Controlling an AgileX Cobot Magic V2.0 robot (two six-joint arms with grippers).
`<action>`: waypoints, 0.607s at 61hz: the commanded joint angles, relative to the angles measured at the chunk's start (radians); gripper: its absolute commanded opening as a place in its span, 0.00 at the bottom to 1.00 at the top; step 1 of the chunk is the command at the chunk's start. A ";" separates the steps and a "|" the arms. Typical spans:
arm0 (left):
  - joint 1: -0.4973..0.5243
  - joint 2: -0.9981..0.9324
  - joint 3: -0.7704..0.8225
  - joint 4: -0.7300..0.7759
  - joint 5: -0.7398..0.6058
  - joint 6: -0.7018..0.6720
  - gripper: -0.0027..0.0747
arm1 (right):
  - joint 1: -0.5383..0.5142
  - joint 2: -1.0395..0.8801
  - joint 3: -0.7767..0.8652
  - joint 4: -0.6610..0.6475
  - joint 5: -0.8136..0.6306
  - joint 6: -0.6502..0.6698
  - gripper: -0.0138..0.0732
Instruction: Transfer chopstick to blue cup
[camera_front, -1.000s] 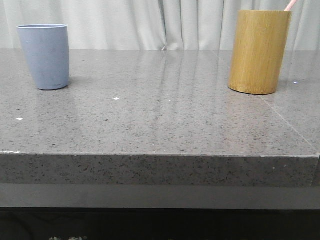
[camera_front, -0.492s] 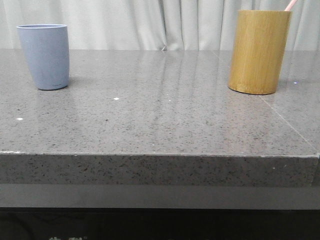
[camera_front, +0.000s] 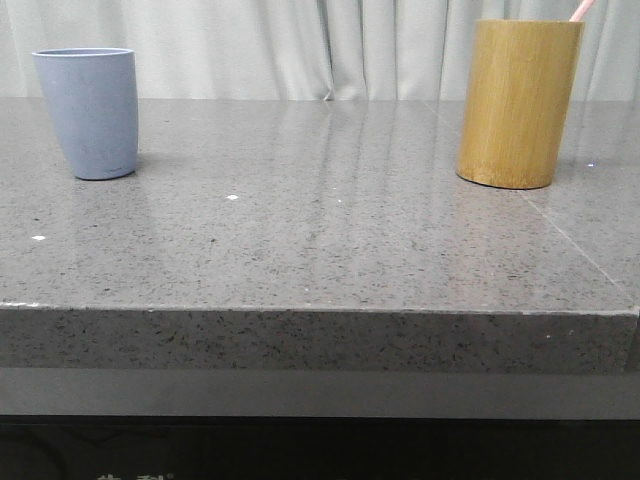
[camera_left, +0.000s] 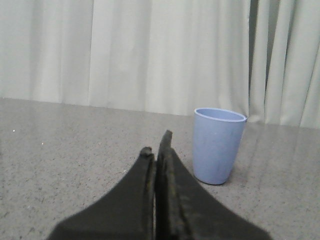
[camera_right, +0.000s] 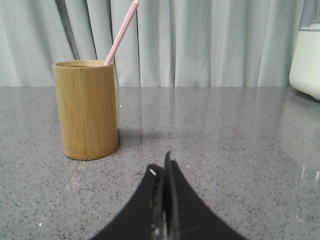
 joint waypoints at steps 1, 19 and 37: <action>-0.007 -0.017 -0.102 -0.010 -0.049 -0.007 0.01 | 0.002 -0.022 -0.097 -0.012 -0.033 0.000 0.02; -0.007 0.149 -0.457 -0.004 0.224 -0.007 0.01 | 0.002 0.062 -0.417 -0.012 0.217 -0.001 0.02; -0.007 0.426 -0.785 -0.004 0.539 -0.007 0.01 | 0.002 0.323 -0.721 -0.012 0.471 -0.001 0.02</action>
